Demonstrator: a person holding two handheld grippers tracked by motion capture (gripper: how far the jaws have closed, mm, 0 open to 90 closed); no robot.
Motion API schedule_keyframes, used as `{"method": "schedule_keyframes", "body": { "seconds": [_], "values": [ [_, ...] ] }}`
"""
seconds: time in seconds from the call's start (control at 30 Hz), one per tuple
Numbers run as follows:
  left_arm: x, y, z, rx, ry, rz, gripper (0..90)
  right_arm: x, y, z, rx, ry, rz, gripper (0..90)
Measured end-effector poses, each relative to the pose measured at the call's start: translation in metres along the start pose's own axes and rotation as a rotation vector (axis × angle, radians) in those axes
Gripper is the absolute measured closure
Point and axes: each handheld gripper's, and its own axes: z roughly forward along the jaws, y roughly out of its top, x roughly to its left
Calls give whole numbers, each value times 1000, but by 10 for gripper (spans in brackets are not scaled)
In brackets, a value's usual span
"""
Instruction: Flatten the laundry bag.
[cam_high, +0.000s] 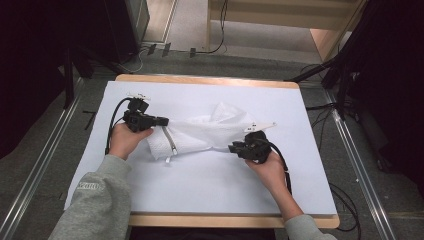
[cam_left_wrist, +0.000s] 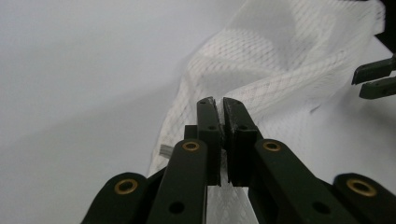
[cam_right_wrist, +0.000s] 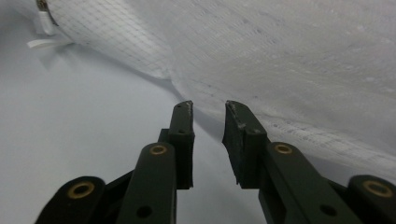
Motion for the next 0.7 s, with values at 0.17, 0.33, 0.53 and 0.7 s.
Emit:
{"method": "schedule_keyframes", "body": {
  "seconds": [0.17,0.33,0.53,0.7],
  "values": [
    [8,-5,12,27,1,-11,874,-5,3,15,2,-37,5,654],
    [12,-10,18,51,-1,-24,873,-13,3,31,16,-67,6,558],
    [10,-11,22,68,-5,-15,871,-12,5,43,11,-88,-25,590],
    [11,-12,21,65,-21,-28,870,-7,5,47,7,-126,-48,879]
  ]
}}
